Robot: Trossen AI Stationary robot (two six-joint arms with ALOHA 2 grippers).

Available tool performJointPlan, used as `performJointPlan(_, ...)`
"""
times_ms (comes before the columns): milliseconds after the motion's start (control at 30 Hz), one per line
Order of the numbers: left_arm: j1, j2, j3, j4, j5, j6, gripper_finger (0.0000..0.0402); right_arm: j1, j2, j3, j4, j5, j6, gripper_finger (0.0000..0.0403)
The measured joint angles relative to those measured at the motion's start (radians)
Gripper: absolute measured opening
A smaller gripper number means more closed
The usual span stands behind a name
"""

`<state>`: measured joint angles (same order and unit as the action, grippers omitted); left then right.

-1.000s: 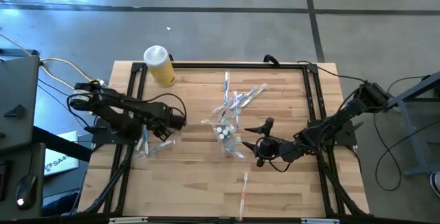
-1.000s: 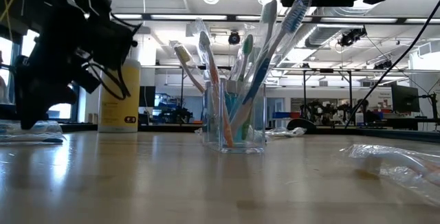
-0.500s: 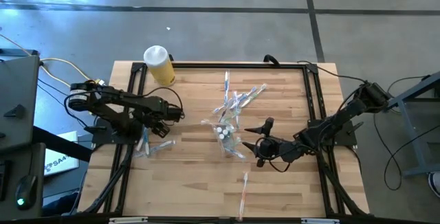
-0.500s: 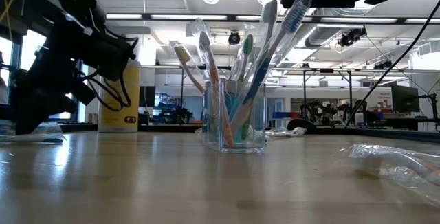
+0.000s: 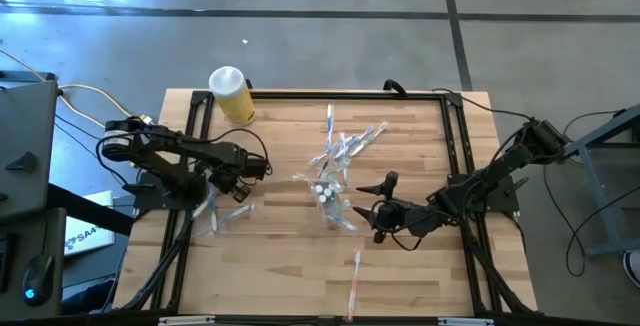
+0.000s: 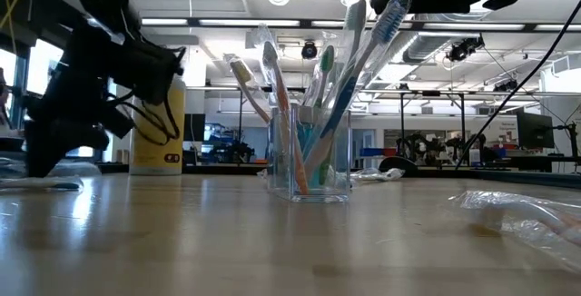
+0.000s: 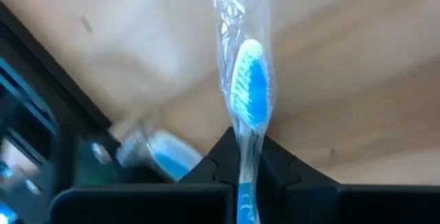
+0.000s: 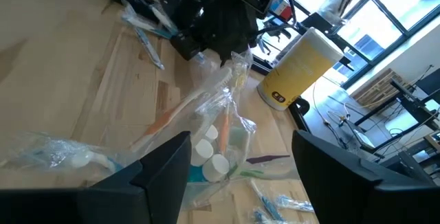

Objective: Pick & Place toothbrushing station
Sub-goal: Put the blue toothbrush into the transparent organizer

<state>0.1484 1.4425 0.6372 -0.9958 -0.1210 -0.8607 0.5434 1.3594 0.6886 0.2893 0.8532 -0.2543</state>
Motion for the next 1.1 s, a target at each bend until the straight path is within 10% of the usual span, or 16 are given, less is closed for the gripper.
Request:
performJointPlan(267, -0.072, 0.001, 0.173, -0.012, -0.103, 0.091, 0.0006, 0.012, 0.000, 0.000, -0.001, 0.076, 0.019, 0.0245)
performJointPlan(667, -0.260, -0.001, 0.740, -0.474, -0.463, 0.075, 0.0004, 0.099, 0.000, 0.000, 0.000, 0.681, -0.120, 0.0245)
performJointPlan(867, -0.392, -0.002, 0.936, -0.340, -0.645, 0.291, 0.0003, 0.108, 0.000, 0.000, -0.002, 0.715, -0.119, 0.0245)
performJointPlan(1100, -0.467, -0.061, 0.908, -0.004, -0.633, 0.641, 0.0003, 0.147, -0.043, 0.000, -0.031, 0.670, -0.015, 0.0245)
